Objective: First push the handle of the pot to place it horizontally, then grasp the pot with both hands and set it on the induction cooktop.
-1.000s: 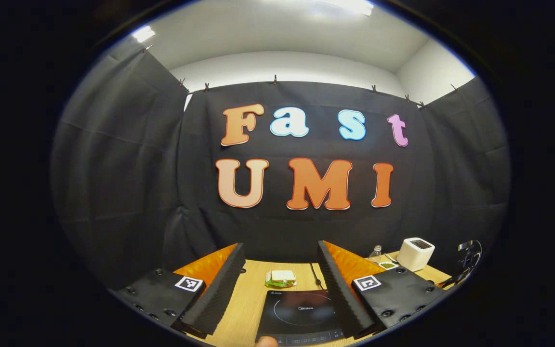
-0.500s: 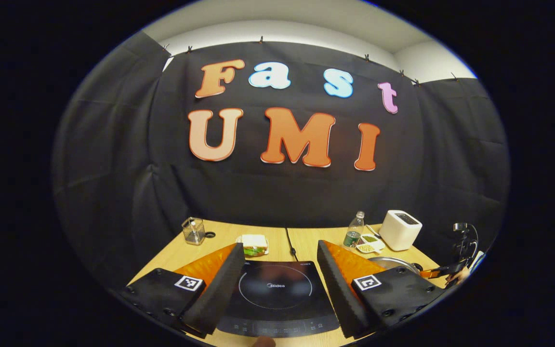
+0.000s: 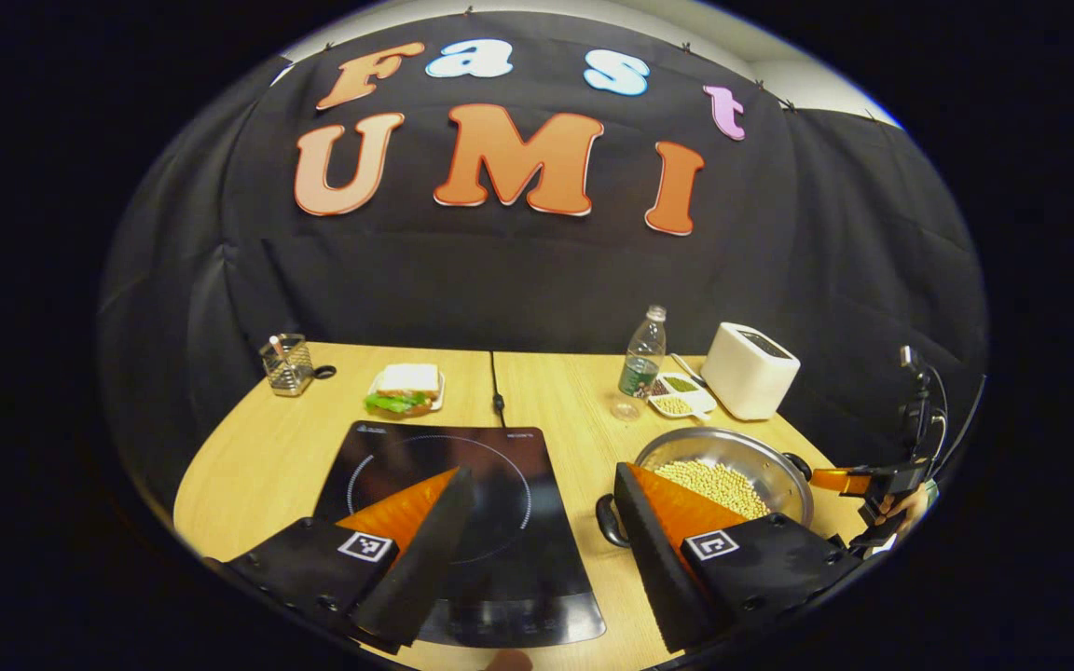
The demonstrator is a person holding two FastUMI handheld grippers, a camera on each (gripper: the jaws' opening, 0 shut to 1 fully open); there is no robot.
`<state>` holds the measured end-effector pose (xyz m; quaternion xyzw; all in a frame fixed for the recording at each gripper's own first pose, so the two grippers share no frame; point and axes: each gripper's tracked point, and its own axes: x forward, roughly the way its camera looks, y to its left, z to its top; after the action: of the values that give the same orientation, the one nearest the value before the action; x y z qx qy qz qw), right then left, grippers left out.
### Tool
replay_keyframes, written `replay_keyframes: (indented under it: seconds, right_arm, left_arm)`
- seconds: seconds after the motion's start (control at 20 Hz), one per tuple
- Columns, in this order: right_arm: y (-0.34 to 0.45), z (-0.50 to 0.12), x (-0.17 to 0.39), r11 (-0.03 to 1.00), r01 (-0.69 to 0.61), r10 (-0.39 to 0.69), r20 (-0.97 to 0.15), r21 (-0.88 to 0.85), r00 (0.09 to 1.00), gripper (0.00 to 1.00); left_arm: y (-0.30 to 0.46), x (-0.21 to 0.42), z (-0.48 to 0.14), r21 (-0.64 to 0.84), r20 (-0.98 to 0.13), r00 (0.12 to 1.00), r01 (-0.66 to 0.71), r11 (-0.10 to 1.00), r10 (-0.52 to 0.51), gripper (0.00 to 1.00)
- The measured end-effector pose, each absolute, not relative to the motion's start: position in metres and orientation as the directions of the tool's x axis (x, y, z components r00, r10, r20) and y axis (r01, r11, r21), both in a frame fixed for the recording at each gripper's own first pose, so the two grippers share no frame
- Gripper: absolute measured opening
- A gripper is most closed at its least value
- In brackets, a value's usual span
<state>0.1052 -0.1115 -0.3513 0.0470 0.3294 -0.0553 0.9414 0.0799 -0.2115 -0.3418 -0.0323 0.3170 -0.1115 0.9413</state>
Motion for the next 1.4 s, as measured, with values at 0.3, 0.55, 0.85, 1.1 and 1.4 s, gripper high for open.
replay_keyframes:
  seconds: [0.3,0.55,0.85,1.1,1.4]
  right_arm:
    - [-0.107,-0.345,0.130,0.993,0.111,-0.073,-0.590,0.028,0.804,0.27]
    - [-0.111,-0.360,0.146,0.993,0.119,-0.082,-0.613,0.020,0.786,0.55]
    - [-0.112,-0.385,0.159,0.992,0.127,-0.085,-0.656,0.017,0.750,0.70]
    - [-0.112,-0.401,0.159,0.991,0.129,-0.067,-0.696,0.037,0.715,0.72]
    - [-0.113,-0.401,0.157,0.989,0.140,-0.066,-0.705,0.048,0.706,0.66]
  left_arm:
    - [-0.262,0.087,-0.393,-0.140,-0.639,0.721,0.231,0.963,-0.266,0.99]
    - [-0.287,0.096,-0.429,-0.120,-0.677,0.685,0.259,0.958,-0.270,0.99]
    - [-0.302,0.100,-0.467,-0.114,-0.729,0.635,0.255,0.960,-0.255,0.99]
    - [-0.310,0.095,-0.494,-0.150,-0.786,0.560,0.240,0.959,-0.263,0.98]
    - [-0.308,0.097,-0.506,-0.145,-0.813,0.531,0.212,0.966,-0.239,0.72]
